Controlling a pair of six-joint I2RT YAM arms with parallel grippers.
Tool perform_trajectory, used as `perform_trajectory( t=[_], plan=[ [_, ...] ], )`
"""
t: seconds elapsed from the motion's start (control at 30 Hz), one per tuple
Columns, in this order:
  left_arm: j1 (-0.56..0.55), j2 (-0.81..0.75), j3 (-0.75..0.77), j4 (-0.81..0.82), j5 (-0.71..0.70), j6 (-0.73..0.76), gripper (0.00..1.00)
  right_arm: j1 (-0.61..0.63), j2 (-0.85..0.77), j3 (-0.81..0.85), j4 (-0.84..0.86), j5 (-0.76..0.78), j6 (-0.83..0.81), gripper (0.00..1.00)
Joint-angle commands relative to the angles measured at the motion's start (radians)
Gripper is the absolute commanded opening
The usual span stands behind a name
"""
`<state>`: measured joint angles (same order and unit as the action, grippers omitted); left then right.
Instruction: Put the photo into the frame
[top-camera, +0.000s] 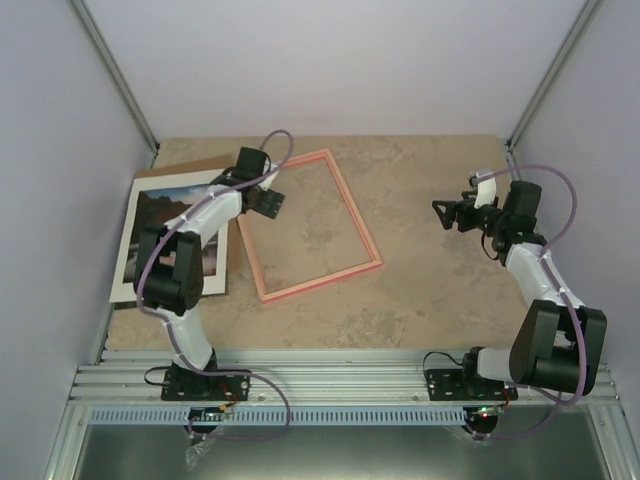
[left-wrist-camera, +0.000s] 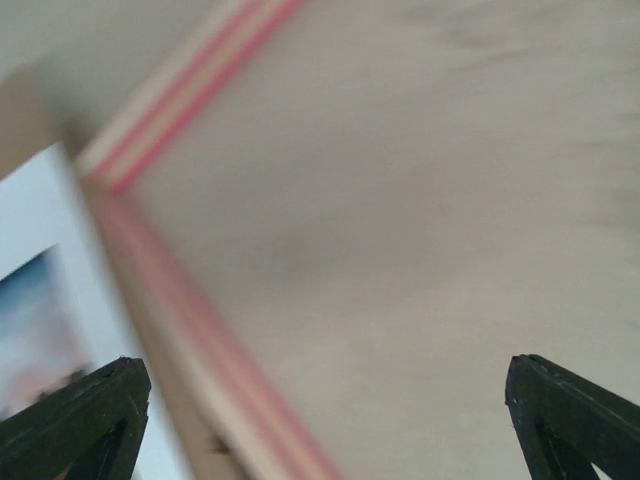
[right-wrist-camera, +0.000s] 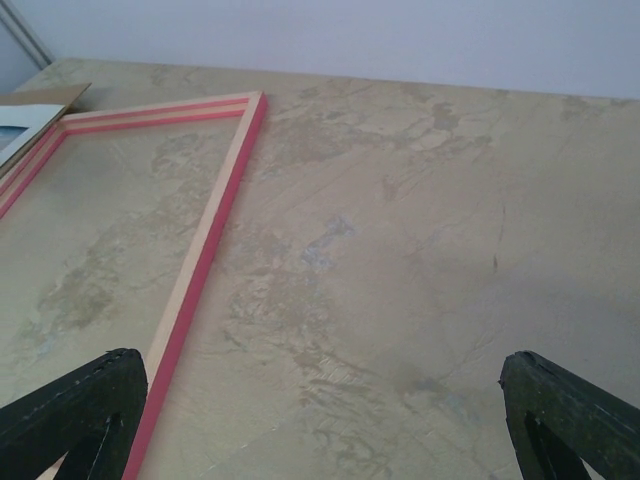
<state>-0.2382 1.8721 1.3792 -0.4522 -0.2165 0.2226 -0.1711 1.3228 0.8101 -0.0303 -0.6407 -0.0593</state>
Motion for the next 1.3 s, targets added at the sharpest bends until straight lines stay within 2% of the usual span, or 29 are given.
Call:
perform_trajectory(
  t=[0.0,0.13,0.23,0.37,0.47,0.73,1.07,1.27],
  plan=[
    [-0.102,-0.132,-0.073,-0.050,0.350,0.125,0.99,-0.012,0.025,0.015,-0.017,-0.056,-0.021,0.98],
    [-0.171,-0.151,-0.120,-0.103,0.501,0.211,0.96,-0.020,0.035,0.023,-0.035,-0.093,-0.038,0.98],
    [-0.220,-0.121,-0.132,-0.147,0.533,0.263,0.90,-0.021,0.040,0.027,-0.041,-0.102,-0.046,0.98],
    [-0.296,-0.090,-0.165,-0.149,0.499,0.322,0.85,-0.024,0.051,0.042,-0.068,-0.091,-0.055,0.98],
    [-0.355,-0.055,-0.160,-0.159,0.479,0.346,0.77,-0.035,0.066,0.065,-0.104,-0.044,-0.064,0.98],
    [-0.446,0.017,-0.194,-0.165,0.435,0.414,0.66,-0.132,0.120,0.130,-0.259,-0.053,-0.136,0.98],
    [-0.488,-0.005,-0.277,-0.186,0.369,0.569,0.25,-0.224,0.108,0.142,-0.412,0.022,-0.285,0.98],
    [-0.488,-0.070,-0.361,-0.190,0.309,0.712,0.19,-0.336,0.152,0.171,-0.520,0.053,-0.408,0.98]
  ],
)
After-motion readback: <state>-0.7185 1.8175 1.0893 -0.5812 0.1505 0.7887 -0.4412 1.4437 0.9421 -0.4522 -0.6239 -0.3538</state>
